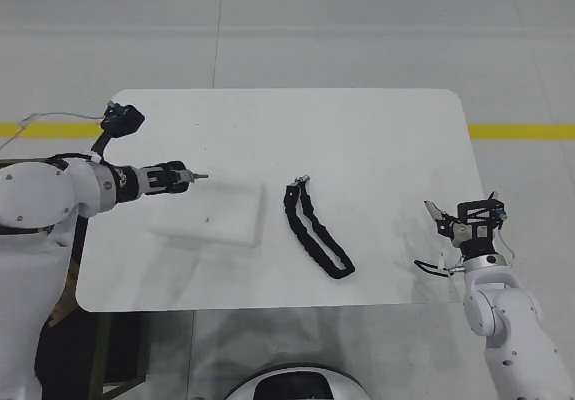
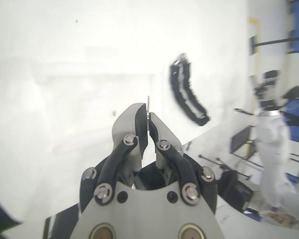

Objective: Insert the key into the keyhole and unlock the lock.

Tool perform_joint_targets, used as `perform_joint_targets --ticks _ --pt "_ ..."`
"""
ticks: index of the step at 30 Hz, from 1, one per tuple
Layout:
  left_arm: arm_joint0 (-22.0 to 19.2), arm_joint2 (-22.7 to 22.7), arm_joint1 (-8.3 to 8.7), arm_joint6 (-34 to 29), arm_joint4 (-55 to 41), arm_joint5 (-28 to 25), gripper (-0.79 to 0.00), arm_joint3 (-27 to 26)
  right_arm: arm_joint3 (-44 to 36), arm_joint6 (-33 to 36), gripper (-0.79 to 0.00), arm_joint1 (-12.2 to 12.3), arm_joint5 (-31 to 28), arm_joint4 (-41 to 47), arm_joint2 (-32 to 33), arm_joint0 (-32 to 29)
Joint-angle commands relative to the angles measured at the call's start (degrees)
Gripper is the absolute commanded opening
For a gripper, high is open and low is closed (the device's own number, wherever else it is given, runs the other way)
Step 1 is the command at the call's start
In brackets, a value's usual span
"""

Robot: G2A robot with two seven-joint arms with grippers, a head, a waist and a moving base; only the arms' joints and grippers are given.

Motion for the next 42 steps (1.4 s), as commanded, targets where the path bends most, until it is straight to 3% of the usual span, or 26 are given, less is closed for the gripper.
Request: perform_joint_targets --ticks 1,4,8,15,17,19,22,26,31,42 --pt "3.77 -3.6 -0.65 5.36 -16.4 -10.84 -0.785 6.2 0.0 0.0 0.0 0.0 0.0 0.0 0.0 0.0" --pt "5.84 -4.53 -1.28 8.23 -25.86 -21.04 -0.785 15.37 0.0 0.0 0.0 0.0 0.0 0.0 0.0 0.0" --pt "5.17 -3.15 -1.73 6.9 -32.59 -27.79 -0.785 24.82 0.0 0.0 0.0 0.0 0.0 0.0 0.0 0.0" --pt "5.17 -3.15 -1.73 6.9 -32.59 -27.79 -0.785 24.82 0.0 0.0 0.0 0.0 0.0 0.0 0.0 0.0" --pt "5.17 -3.15 -1.73 6.9 -32.59 -27.79 -0.785 24.82 -2.93 5.62 0.0 0.16 -9.26 5.49 -1.4 -0.4" --pt "5.17 -3.15 -1.73 6.9 -32.59 -27.79 -0.785 24.82 -7.67 13.73 0.0 0.35 -14.87 10.89 -1.9 -0.41" --pt "5.17 -3.15 -1.73 6.9 -32.59 -27.79 -0.785 24.82 -14.34 28.73 0.0 0.35 -18.29 20.58 -5.72 1.98" --pt "5.17 -3.15 -1.73 6.9 -32.59 -27.79 -0.785 24.82 -18.44 48.32 0.0 -0.22 -12.48 29.48 -14.96 10.9" --pt "5.17 -3.15 -1.73 6.9 -32.59 -27.79 -0.785 24.82 -16.4 56.35 0.0 -1.9 -1.73 28.15 -26.94 21.86" --pt "5.17 -3.15 -1.73 6.9 -32.59 -27.79 -0.785 24.82 -16.46 56.43 0.0 -1.94 -1.18 26.23 -27.3 22.62"
